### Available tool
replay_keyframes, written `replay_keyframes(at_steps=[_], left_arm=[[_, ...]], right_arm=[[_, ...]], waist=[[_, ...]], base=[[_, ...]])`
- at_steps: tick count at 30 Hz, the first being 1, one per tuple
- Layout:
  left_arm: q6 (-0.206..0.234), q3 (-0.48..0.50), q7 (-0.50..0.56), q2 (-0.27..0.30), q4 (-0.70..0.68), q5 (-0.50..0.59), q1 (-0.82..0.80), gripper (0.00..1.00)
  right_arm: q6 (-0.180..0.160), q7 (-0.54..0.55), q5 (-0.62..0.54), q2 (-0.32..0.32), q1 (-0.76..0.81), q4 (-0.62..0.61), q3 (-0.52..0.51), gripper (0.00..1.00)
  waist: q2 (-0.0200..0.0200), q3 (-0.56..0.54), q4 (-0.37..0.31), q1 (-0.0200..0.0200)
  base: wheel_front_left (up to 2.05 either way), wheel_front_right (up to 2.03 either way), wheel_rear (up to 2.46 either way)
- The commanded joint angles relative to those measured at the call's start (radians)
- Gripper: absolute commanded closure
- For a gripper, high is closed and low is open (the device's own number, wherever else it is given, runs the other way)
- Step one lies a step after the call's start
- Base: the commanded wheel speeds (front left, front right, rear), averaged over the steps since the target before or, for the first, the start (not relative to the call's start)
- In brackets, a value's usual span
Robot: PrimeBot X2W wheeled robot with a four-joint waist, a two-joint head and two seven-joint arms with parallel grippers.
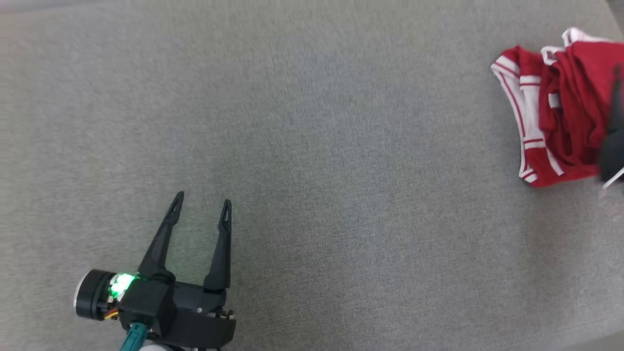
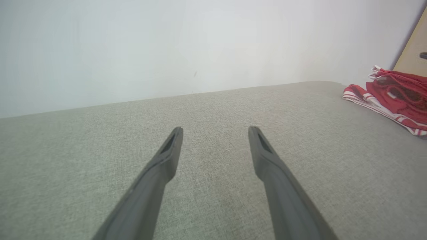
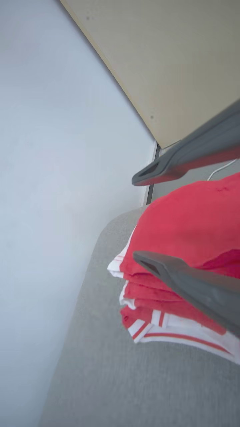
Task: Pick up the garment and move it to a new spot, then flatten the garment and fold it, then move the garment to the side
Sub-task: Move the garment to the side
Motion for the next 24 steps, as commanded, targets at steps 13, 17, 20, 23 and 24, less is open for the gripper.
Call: replay_keyframes(at_steps=[13,17,20,23,24], left_arm=[[0.046,0.064,-0.003,-0.027,0.005,-0.12,0.13,0.0],[0.048,0.062,-0.003,-0.028,0.029,-0.163,0.168,0.0],[0.067,0.053,-0.003,-0.028,0.057,-0.166,0.185,0.0],[0.086,0.049,-0.003,-0.028,0.081,-0.149,0.199,0.0],[0.088,0.051,-0.003,-0.028,0.082,-0.146,0.202,0.0]], right_arm=[[-0.003,-0.141,0.223,0.26,0.363,-0.227,0.058,0.0],[-0.003,-0.174,0.251,0.326,0.465,-0.247,0.079,0.0],[-0.003,-0.204,0.271,0.363,0.529,-0.233,0.072,0.0],[-0.003,-0.243,0.275,0.386,0.573,-0.222,0.069,0.0],[-0.003,-0.253,0.276,0.391,0.585,-0.216,0.065,0.0]], waist=[[-0.0001,-0.257,0.125,0.0],[-0.0001,-0.31,0.152,0.0],[-0.0001,-0.339,0.172,0.0],[-0.0001,-0.36,0.186,0.0],[-0.0001,-0.367,0.189,0.0]], base=[[0.0,0.0,0.0],[0.0,0.0,0.0],[0.0,0.0,0.0],[0.0,0.0,0.0],[0.0,0.0,0.0]])
